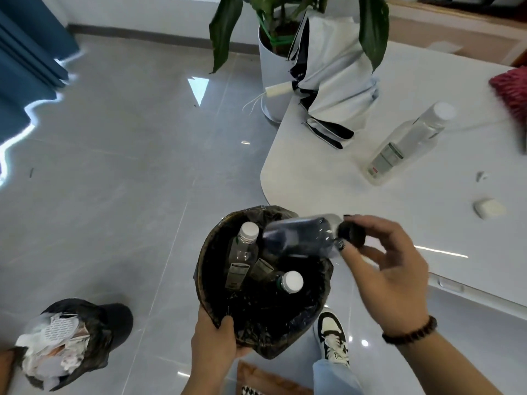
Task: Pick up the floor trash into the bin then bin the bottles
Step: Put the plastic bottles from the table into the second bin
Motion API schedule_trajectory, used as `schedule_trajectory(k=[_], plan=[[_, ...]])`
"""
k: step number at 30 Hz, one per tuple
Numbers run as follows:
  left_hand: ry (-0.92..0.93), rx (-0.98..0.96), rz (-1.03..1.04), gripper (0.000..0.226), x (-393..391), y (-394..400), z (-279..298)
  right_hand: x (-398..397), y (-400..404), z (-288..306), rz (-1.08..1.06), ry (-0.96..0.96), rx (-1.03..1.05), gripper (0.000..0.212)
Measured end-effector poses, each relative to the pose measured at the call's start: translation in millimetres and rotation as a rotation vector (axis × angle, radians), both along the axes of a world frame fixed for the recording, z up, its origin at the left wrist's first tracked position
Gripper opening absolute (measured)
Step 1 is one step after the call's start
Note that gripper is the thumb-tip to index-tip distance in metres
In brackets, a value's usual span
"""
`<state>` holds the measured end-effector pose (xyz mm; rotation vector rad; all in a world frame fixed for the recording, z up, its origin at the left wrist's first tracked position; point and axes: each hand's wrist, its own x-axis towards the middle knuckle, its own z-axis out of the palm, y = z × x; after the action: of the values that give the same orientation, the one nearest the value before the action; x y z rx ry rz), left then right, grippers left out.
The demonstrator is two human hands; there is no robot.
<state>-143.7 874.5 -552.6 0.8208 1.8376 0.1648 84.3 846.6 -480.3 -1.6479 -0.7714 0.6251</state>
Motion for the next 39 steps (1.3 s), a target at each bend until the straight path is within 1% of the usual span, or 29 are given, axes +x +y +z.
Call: schedule_trajectory(k=[2,4,6,8,13,15,17,19,20,22,24,25,26,27,31,33,34,35,37,38,39], plan=[[0.017,0.006,-0.019,0.045,4.3,-2.4,3.2,-8.3,-3.5,-1.9,0.155,-0.013,-0.053,0.042],[0.041,0.001,-0.046,0.047,3.6,-5.5,1.2,-17.2,-0.9,-14.8,0.336,-0.072,-0.172,0.039],[0.06,-0.011,-0.069,0.05,2.5,-9.6,-2.1,-25.6,1.1,-34.8,0.499,-0.203,-0.28,0.033],[0.074,-0.018,-0.067,0.048,1.7,-13.0,-5.6,-35.5,3.6,-57.3,0.631,-0.325,-0.381,0.031],[0.048,-0.014,-0.066,0.046,8.3,-16.3,-2.3,-46.6,12.1,-91.1,0.8,-0.429,-0.653,0.032],[0.044,-0.016,-0.085,0.047,10.6,-16.5,-3.2,-45.3,13.6,-99.5,0.845,-0.456,-0.708,0.032],[0.042,-0.013,-0.104,0.047,13.5,-16.5,-6.5,-44.6,10.6,-105.2,0.878,-0.438,-0.733,0.034],[0.036,-0.025,-0.089,0.046,14.3,-15.1,-12.5,-46.1,4.5,-105.6,0.833,-0.372,-0.676,0.039],[0.033,-0.036,-0.076,0.047,12.9,-15.6,-22.7,-42.8,1.7,-101.1,0.768,-0.328,-0.613,0.041],[0.038,-0.041,-0.069,0.049,8.8,-14.8,-39.3,-28.5,5.7,-82.9,0.569,-0.288,-0.465,0.04],[0.035,-0.059,-0.076,0.047,14.6,-10.0,-24.9,-0.6,21.4,-62.9,0.339,-0.295,-0.353,0.036],[0.03,-0.059,-0.066,0.042,18.7,-7.6,-13.1,16.9,31.3,-54.2,0.248,-0.311,-0.323,0.035],[0.022,-0.051,-0.056,0.037,20.3,-6.0,-8.8,35.6,42.9,-45.8,0.18,-0.344,-0.312,0.034],[0.011,-0.043,-0.034,0.038,21.1,-4.3,-6.0,54.7,55.2,-37.6,0.133,-0.401,-0.304,0.033],[0.001,-0.03,0.0,0.046,15.9,-1.2,-10.8,115.1,93.7,-16.5,-0.026,-0.668,-0.318,0.036],[-0.005,-0.03,0.008,0.049,12.8,-0.8,-14.3,135.2,108.0,-12.8,-0.116,-0.836,-0.332,0.043],[0.0,-0.033,0.011,0.05,13.5,0.2,-14.2,144.3,114.8,-12.5,-0.157,-0.895,-0.373,0.047],[0.003,-0.037,0.016,0.05,13.9,0.4,-13.6,152.4,121.1,-13.6,-0.18,-0.912,-0.452,0.053],[0.006,-0.028,0.06,0.049,15.7,0.0,-12.5,168.1,127.3,-18.9,-0.198,-0.836,-0.628,0.058],[0.002,-0.034,0.081,0.048,18.3,-0.4,-8.7,174.6,127.5,-22.6,-0.196,-0.769,-0.667,0.058],[0.001,-0.035,0.089,0.047,20.1,-1.0,-6.7,179.1,125.6,-26.4,-0.184,-0.705,-0.651,0.056]])
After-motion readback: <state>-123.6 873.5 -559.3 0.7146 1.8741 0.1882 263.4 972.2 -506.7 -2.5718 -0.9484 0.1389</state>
